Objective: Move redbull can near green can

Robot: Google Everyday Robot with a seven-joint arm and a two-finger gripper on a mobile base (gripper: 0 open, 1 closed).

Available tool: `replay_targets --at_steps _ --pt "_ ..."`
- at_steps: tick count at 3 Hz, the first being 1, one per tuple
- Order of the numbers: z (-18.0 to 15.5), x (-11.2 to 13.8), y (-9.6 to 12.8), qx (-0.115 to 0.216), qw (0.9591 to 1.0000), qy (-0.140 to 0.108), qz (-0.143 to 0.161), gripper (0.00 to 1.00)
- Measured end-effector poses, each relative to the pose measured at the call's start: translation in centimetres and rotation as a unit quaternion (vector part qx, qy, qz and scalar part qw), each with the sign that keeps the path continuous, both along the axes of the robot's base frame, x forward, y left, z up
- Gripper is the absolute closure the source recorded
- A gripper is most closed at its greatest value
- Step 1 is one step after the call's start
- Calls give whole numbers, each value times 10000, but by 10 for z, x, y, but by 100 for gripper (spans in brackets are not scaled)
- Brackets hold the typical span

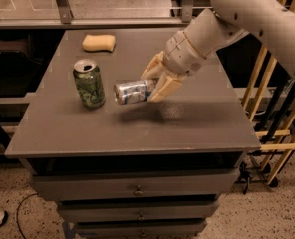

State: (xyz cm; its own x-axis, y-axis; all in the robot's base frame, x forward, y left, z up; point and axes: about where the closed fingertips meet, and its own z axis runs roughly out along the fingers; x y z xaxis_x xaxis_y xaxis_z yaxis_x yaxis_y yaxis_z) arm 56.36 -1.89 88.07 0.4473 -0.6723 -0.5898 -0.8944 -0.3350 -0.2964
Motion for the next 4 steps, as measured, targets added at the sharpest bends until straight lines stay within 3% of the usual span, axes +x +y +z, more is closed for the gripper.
replay_targets --at_steps 2,4 --pt "-16 -2 38 -702 9969 -156 317 100" --pt "-26 -5 64 -721 9962 31 487 100"
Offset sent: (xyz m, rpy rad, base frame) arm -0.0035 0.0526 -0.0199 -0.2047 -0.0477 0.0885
